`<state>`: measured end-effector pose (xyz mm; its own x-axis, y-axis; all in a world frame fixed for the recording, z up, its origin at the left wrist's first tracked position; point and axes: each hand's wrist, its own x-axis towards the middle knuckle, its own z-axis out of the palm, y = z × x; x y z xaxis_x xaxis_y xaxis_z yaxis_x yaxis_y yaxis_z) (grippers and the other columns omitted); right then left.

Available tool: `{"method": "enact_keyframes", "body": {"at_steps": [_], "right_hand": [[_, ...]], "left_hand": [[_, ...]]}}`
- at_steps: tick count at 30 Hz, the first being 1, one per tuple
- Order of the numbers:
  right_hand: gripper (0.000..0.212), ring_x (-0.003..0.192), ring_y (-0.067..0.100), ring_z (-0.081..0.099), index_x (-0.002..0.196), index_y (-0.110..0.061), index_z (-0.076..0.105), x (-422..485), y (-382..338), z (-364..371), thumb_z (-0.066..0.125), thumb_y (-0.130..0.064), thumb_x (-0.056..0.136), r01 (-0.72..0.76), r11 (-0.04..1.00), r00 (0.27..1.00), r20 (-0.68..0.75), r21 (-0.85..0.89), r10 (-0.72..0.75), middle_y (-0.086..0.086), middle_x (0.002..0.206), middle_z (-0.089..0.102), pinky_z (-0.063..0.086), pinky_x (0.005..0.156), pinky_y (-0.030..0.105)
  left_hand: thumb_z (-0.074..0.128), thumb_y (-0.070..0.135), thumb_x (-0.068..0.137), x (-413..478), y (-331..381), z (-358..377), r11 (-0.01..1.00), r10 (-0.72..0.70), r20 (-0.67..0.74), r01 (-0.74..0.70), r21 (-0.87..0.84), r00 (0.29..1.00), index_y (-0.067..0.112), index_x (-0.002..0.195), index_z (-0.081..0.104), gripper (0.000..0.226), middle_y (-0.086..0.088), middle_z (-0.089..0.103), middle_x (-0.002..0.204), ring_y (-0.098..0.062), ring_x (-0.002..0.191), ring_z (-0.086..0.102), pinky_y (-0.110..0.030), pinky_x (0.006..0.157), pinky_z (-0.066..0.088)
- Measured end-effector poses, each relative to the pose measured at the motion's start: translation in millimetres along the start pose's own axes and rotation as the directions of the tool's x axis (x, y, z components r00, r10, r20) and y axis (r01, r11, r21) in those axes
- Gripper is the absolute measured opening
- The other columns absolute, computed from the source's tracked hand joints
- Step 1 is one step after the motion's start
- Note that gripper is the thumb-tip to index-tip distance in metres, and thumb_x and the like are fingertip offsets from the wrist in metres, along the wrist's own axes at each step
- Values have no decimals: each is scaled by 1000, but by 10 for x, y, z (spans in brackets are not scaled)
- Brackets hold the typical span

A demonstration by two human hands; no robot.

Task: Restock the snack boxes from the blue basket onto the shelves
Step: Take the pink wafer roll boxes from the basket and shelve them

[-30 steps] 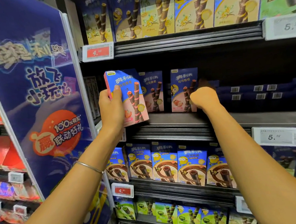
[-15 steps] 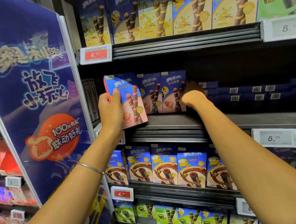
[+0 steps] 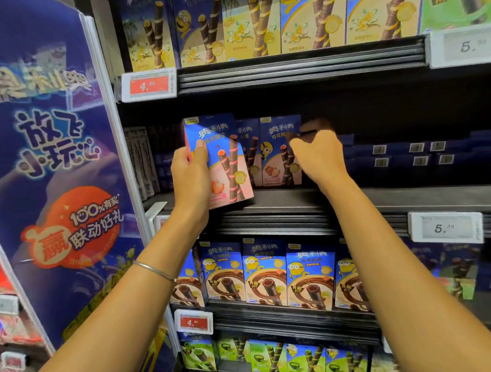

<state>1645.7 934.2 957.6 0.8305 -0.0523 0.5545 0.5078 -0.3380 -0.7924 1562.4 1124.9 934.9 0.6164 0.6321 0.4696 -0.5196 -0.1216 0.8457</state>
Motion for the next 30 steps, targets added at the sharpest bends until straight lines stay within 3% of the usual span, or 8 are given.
{"method": "enact_keyframes", "body": {"at_steps": [3,6,9,12,17,21,26,30], "right_hand": [[18,95,16,73,104,-21,70,-145,-130,-40,72,-36,92,-18,966,934,349,258,-76,-1,100,77,60,80,35],[20,90,12,76,111,-21,65,-202,-154,-86,73,-22,93,-19,955,856,498,296,-137,-4,97,78,62,66,29],[19,82,10,76,106,-21,64,-168,-88,-195,72,-10,93,-9,957,880,457,288,-129,-7,85,78,60,60,26],[22,81,6,73,110,-17,66,-85,30,-411,72,-6,92,46,983,918,380,179,-112,-4,89,76,58,62,21],[23,73,1,73,111,-13,67,53,242,-853,68,0,92,-3,996,966,256,93,-21,4,94,76,59,58,19],[28,95,38,70,105,-6,71,164,399,-996,65,7,80,-119,990,980,154,-76,130,21,102,73,60,85,56],[28,105,45,63,110,11,64,261,576,-862,54,-7,92,-145,895,980,61,-423,187,34,118,64,51,83,42],[37,116,42,58,132,3,54,350,555,-734,55,-7,96,-147,851,981,37,-505,192,29,130,59,42,82,35]], "left_hand": [[49,28,112,-20,19,202,1000,16,47,-16,-4,999,17,92,52,24,-7,59,91,-17,70,59,-26,52,48],[50,30,112,-37,34,398,999,-16,127,21,-42,992,13,95,52,25,-2,60,81,-8,57,61,-22,47,49],[52,40,111,-31,30,541,998,-47,170,40,40,984,17,88,49,33,4,57,82,-6,63,59,-24,58,50],[56,48,107,-1,7,546,954,122,154,-159,255,981,17,98,54,31,0,62,101,-16,92,61,-37,86,50],[61,60,85,182,75,493,552,252,173,-288,782,952,16,130,56,63,-29,47,148,-51,136,42,-62,109,37],[70,62,89,445,51,475,436,238,302,-379,816,923,46,162,26,87,-19,3,175,-52,158,6,-67,124,16],[66,70,90,671,-50,446,393,204,357,-410,823,911,50,163,21,89,-5,0,177,-47,161,-8,-69,128,1],[61,80,87,719,-87,401,363,102,342,-355,861,934,54,164,13,94,-4,-10,178,-49,159,-18,-72,126,-5]]}}
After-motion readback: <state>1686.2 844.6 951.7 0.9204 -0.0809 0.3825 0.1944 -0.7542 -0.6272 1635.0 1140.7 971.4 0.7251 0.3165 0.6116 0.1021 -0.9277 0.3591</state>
